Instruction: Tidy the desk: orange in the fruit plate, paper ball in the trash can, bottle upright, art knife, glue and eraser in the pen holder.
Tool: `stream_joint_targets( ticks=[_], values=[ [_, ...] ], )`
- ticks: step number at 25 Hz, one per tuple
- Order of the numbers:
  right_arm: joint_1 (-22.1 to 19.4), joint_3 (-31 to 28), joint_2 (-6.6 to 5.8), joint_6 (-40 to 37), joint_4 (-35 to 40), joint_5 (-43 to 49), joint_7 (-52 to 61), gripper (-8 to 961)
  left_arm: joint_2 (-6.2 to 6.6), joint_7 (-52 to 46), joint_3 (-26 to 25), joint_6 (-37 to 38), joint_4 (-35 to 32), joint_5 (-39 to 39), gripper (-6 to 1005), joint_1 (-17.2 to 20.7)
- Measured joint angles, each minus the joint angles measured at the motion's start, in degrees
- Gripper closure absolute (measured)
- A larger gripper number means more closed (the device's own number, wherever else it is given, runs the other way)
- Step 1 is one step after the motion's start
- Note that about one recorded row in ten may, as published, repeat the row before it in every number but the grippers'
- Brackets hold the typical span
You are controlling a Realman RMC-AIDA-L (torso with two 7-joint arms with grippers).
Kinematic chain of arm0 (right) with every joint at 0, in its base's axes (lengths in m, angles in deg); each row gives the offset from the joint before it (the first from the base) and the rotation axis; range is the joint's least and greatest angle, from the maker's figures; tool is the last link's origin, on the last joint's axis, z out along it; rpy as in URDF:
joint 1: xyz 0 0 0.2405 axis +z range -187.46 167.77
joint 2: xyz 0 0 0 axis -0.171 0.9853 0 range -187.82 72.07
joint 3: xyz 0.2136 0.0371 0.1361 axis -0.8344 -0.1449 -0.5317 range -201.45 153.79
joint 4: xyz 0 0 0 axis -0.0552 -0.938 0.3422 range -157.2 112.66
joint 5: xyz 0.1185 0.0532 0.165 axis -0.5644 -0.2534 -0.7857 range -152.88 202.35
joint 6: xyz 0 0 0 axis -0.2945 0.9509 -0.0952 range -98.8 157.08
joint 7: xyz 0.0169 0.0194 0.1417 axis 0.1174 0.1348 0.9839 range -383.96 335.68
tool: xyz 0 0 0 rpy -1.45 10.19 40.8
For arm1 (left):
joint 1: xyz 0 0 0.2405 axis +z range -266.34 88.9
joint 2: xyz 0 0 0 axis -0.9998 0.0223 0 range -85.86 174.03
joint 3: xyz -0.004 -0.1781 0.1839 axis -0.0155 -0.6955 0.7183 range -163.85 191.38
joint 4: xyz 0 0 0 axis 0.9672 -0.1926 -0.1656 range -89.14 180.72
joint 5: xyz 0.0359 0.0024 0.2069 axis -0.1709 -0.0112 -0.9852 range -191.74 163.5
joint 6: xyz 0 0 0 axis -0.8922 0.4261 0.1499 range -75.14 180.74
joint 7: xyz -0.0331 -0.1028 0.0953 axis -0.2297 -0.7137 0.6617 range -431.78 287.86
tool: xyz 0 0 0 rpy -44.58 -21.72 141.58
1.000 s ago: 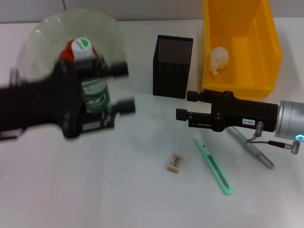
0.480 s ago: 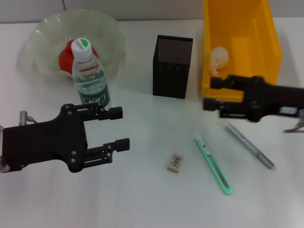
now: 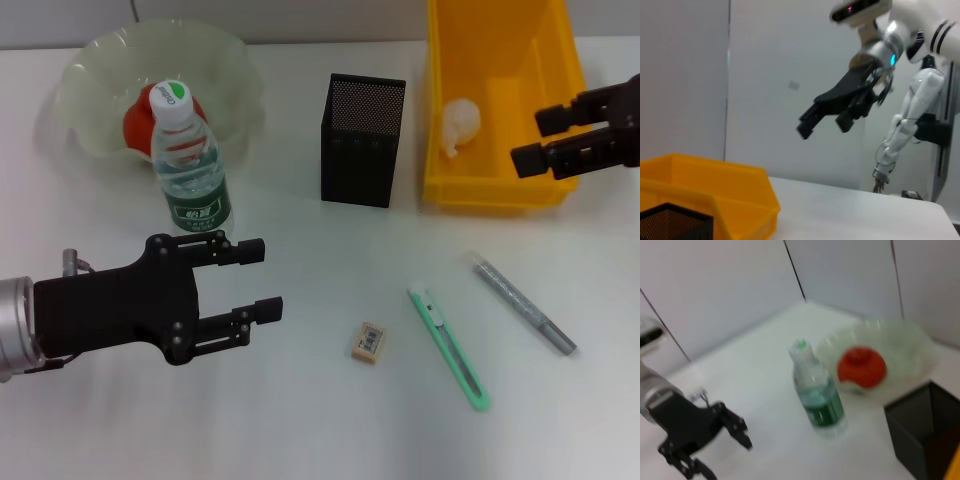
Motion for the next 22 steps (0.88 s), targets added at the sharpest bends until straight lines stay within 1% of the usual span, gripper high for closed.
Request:
stream_joint_targets(
  ticks=[1,2,3,4,5,6,7,8,9,10,11,12,14,15,16,18,19,21,22],
  values=[
    [4.14,0.82,-1.11,-3.22,0.35,4.59,6.37,185,0.01,0.57,-0.12,-1.18,1.36,0.19,394,-0.14],
    [4.14,0.82,-1.11,-3.22,0.35,4.59,6.37,185,0.01,0.6,-0.12,-1.26,1.42,0.18,394,-0.13],
    [9.01,2.39,-2.08,-6.4,-2.1,8.85,11.99,185,-0.03,0.64,-0.1,-1.42,1.56,0.18,394,-0.13],
    [9.01,2.39,-2.08,-6.4,-2.1,8.85,11.99,185,-0.01,0.65,-0.11,-1.55,1.74,0.14,394,-0.11],
    [11.62,3.42,-2.47,-7.58,-4.14,10.65,14.32,185,-0.02,0.67,-0.11,-1.62,2.08,0.11,394,-0.14],
    [16.06,5.02,-2.77,-8.51,-9.52,13.91,18.05,185,-0.03,0.71,-0.09,-1.66,2.51,0.1,394,-0.23],
    [16.06,5.02,-2.77,-8.51,-9.52,13.91,18.05,185,-0.03,0.71,-0.09,-1.66,2.51,0.1,394,-0.23],
    [18.03,5.63,-2.76,-8.53,-12.21,15.6,19.28,185,-0.03,0.71,-0.09,-1.67,2.6,0.1,394,-0.26],
    [21.67,6.6,-2.48,-7.55,-17.36,20.19,20.64,185,-0.03,0.72,-0.08,-1.68,2.69,0.15,394,-0.28],
    [21.67,6.6,-2.48,-7.55,-17.36,20.19,20.64,185,-0.03,0.72,-0.08,-1.68,2.69,0.15,394,-0.28],
    [24.97,8.22,-1.77,-5.72,-22.34,25.31,21.17,185,-0.03,0.72,-0.07,-1.69,2.7,0.16,394,-0.28],
    [24.97,8.22,-1.77,-5.72,-22.34,25.31,21.17,185,-0.03,0.72,-0.07,-1.69,2.7,0.16,394,-0.28],
    [27.38,10.01,-0.74,-4.08,-26.11,29.25,21.48,185,-0.03,0.72,-0.07,-1.7,2.81,0.08,394,-0.26],
    [28.44,10.93,-0.08,-3.18,-27.58,31.15,21.68,185,-0.03,0.71,-0.07,-1.7,2.85,0.07,394,-0.23],
    [30.18,12.85,1.41,-1.55,-29.64,34.44,22.18,186,-0.03,0.71,-0.07,-1.7,2.85,0.07,394,-0.23],
    [31.61,14.67,2.49,-0.08,-31.64,36.99,22.66,186,-0.03,0.71,-0.08,-1.7,2.88,0.05,394,-0.14],
    [31.61,14.67,2.49,-0.08,-31.64,36.99,22.66,186,-0.03,0.71,-0.08,-1.7,2.88,0.05,394,-0.14],
    [33.62,17.39,3.15,1.85,-35.69,38.49,23.95,186,-0.03,0.71,0.19,-1.63,2.91,0.05,394,0.18],
    [33.62,17.39,3.15,1.85,-35.69,38.49,23.95,186,-0.03,0.71,0.19,-1.63,2.91,0.05,394,0.18]
  ],
)
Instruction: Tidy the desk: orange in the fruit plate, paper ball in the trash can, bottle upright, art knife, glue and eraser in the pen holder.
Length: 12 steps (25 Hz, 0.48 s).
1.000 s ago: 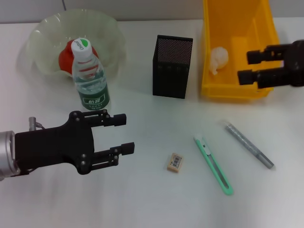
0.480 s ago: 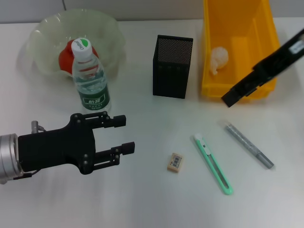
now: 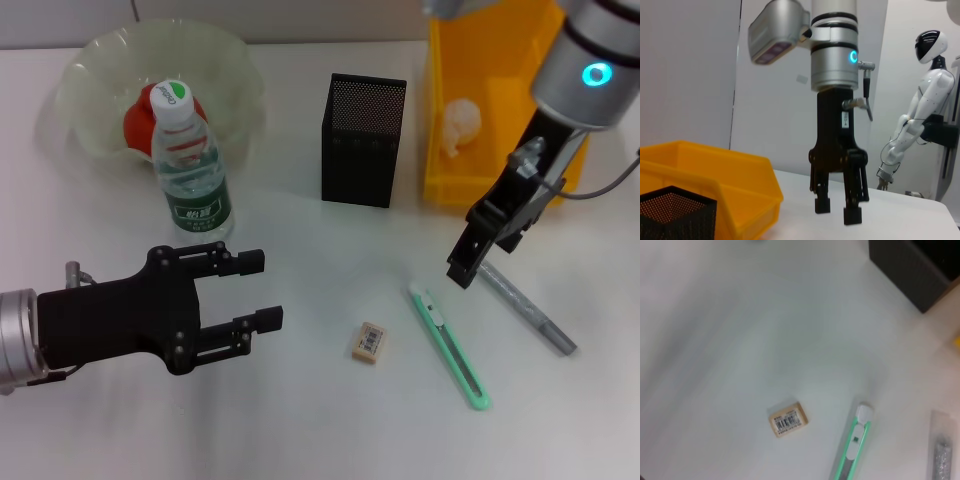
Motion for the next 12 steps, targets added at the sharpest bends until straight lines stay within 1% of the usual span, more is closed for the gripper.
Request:
stream_joint_targets(
  ticks=[2,3,4,5,6,8,9,12],
  values=[
    [0.87,1.87,0.28,1.98,-3.05,-0.06,1.03,186,-0.01,-0.01,0.13,0.07,0.15,0.0,394,0.07],
    [0.87,1.87,0.28,1.98,-3.05,-0.06,1.03,186,-0.03,-0.01,0.15,0.07,0.27,0.0,394,0.07],
    [1.03,2.39,0.4,3.32,-4.9,-0.14,1.2,186,-0.07,0.6,0.11,0.07,1.11,0.13,394,-0.02],
    [1.03,2.39,0.4,3.32,-4.9,-0.14,1.2,186,-0.07,0.6,0.11,0.07,1.11,0.13,394,-0.02],
    [1.08,2.5,0.45,5.07,-7.15,-0.21,1.22,186,-0.08,1.47,-0.05,0.13,2.02,0.23,394,-0.2],
    [1.12,2.54,0.46,5.99,-8.48,-0.24,1.22,186,-0.09,2.06,-0.14,0.23,2.51,0.25,395,-0.32],
    [1.22,2.58,0.47,7.7,-10.67,-0.26,1.12,186,-0.09,2.61,-0.09,0.29,2.75,0.31,395,-0.36],
    [1.29,2.6,0.49,9.1,-12.23,-0.41,0.88,186,-0.09,2.77,0.01,0.18,2.82,0.33,395,-0.36]
  ],
)
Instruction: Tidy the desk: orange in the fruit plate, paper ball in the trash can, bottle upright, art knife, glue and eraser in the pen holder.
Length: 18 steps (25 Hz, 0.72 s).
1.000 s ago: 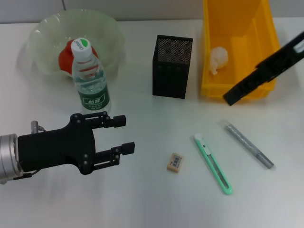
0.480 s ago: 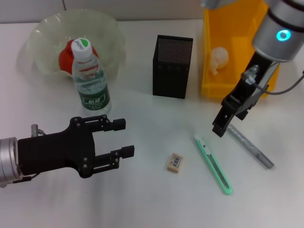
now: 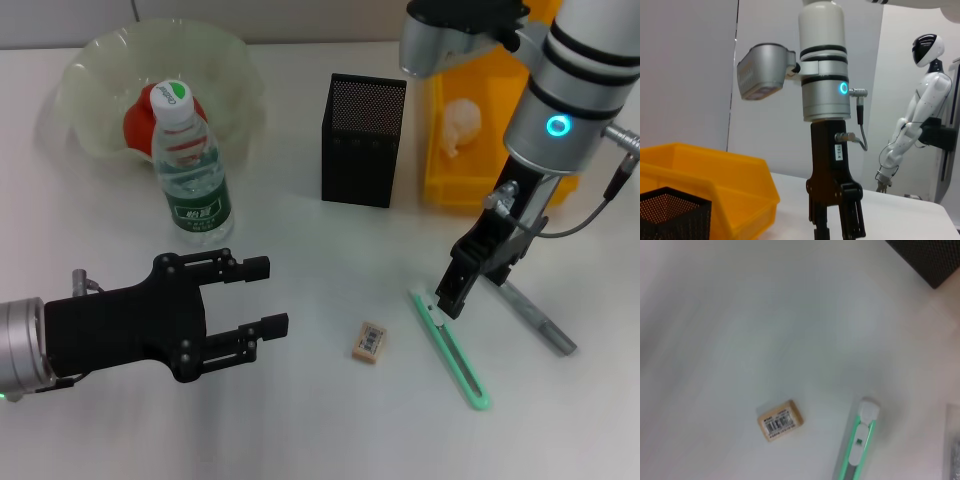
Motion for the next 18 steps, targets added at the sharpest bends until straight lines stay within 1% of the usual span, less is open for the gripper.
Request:
stream_joint_targets(
  ticks=[4,8,13,18],
  values=[
    [0.02,1.03,0.03,2.0,-1.52,-2.32,-0.14,186,0.0,1.44,-0.07,-0.52,1.15,0.09,395,-0.37],
    [0.09,2.1,0.06,3.01,-2.17,-2.8,0.04,186,-0.05,2.38,-0.14,-0.75,1.6,0.14,395,-0.48],
    [1.02,2.62,0.21,4.99,-5.2,-3.31,0.21,187,-0.1,2.51,0.11,-1.54,2.01,0.14,395,-0.59],
    [1.38,3.01,0.24,7.06,-7.53,-4.23,0.47,187,-0.09,5.27,-0.07,-1.76,4.89,0.15,395,-1.28]
  ],
)
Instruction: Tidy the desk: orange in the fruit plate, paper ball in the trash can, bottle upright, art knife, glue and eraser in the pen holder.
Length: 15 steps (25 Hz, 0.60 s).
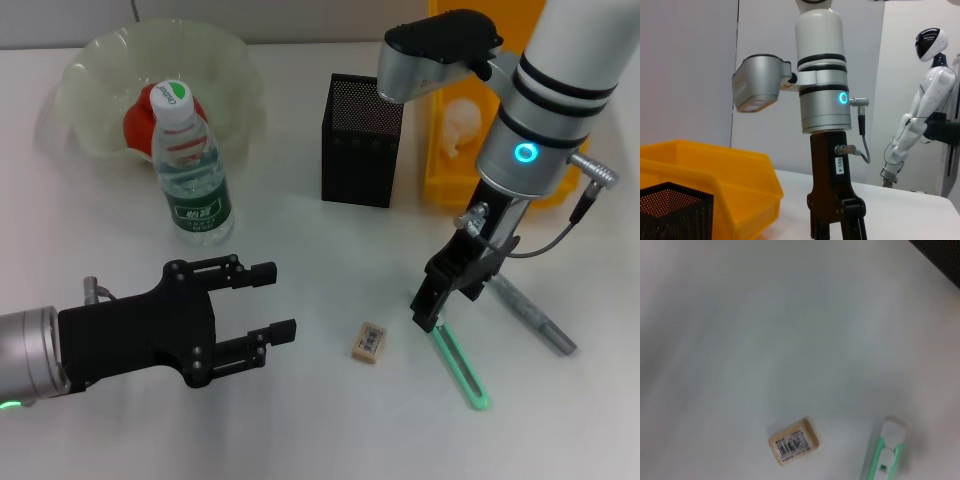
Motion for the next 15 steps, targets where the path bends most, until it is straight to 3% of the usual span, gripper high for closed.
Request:
stream_joint_targets(
  ticks=[15],
  values=[
    [-0.41,0.51,0.0,4.08,-1.25,-1.3,2.07,187,0.03,1.71,-0.21,0.26,1.08,-0.01,395,-0.05]
  ],
)
